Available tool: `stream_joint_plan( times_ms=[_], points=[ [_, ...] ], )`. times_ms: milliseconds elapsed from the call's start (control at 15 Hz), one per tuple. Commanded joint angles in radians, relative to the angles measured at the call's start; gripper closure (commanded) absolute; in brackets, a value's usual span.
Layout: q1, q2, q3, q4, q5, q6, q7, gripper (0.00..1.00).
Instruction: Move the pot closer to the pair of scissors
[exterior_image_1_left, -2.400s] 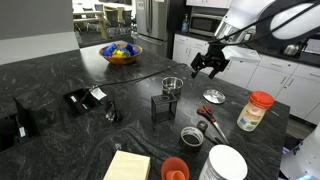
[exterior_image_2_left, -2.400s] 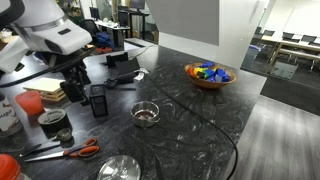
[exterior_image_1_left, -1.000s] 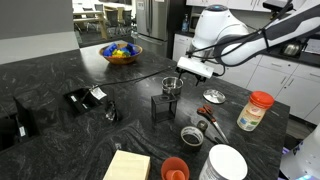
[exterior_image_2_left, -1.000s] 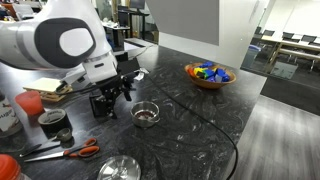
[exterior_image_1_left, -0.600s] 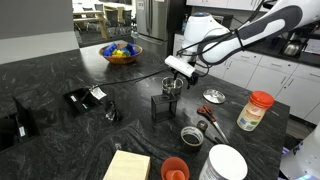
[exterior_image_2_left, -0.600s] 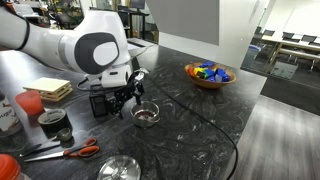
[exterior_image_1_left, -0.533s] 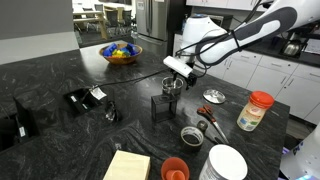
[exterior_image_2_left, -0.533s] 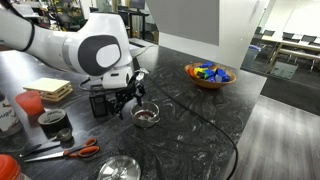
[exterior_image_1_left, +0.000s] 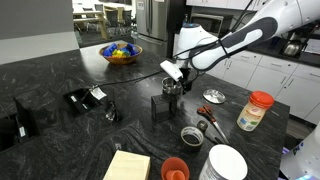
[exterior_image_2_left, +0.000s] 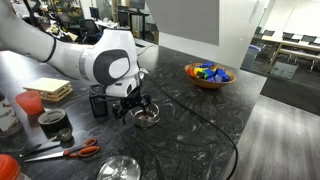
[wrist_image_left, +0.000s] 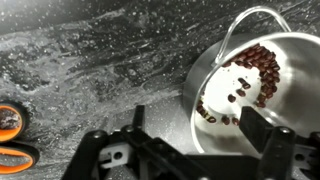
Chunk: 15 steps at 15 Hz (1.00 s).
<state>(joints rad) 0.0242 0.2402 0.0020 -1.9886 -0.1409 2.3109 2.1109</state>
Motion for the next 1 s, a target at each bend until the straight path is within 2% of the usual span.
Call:
stream_joint_plan(
  times_ms=[0, 600, 667, 933],
  points=[
    [0.029, 0.008, -0.026, 0.008, 0.016, 0.014, 0.055, 0.34],
    [0.034, -0.006, -0.042, -0.004, 0.005, 0.019, 0.099, 0.96],
    [0.036, -0.009, -0.046, -0.006, -0.003, 0.018, 0.107, 1.00],
    [0.037, -0.037, -0.051, -0.029, -0.019, 0.033, 0.123, 0.99]
  ],
)
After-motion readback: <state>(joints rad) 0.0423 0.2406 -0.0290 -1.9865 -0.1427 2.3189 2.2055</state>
